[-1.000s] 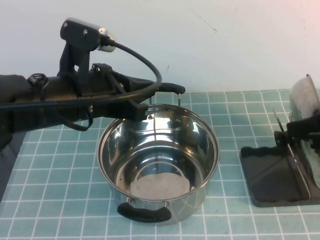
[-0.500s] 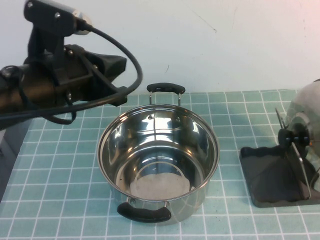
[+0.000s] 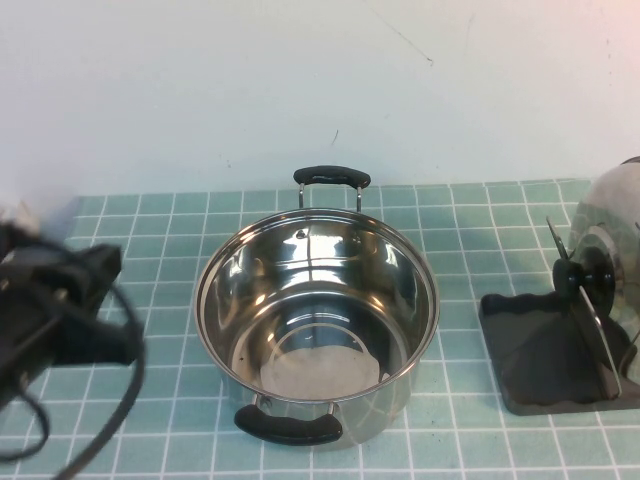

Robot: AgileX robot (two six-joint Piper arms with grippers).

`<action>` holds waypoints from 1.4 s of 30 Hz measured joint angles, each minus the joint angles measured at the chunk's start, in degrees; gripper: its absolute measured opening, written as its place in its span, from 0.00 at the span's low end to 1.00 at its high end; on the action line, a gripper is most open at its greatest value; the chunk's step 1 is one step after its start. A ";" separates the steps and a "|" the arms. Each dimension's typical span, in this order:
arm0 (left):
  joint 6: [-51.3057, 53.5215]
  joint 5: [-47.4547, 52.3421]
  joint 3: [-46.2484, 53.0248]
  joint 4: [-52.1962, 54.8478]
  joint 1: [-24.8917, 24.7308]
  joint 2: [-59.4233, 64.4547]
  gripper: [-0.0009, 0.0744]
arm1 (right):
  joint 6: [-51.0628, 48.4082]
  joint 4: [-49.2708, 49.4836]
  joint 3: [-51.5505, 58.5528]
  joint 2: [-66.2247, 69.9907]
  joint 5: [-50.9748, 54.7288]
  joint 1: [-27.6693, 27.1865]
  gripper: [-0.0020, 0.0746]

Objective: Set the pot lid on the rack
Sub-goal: Place the pot lid on the pot rack

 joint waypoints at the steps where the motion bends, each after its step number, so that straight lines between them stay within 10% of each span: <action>1: -0.04 -0.54 1.88 -0.91 0.00 -2.35 0.01 | -4.56 3.04 2.08 -1.75 -0.28 0.00 0.03; 12: -0.14 -1.51 16.90 -7.21 0.00 -26.52 0.01 | -30.73 34.43 18.57 -11.85 0.48 0.00 0.02; 42: -0.36 29.38 32.19 -5.08 0.00 -32.04 0.01 | -30.17 36.92 22.63 -11.96 -2.17 0.00 0.02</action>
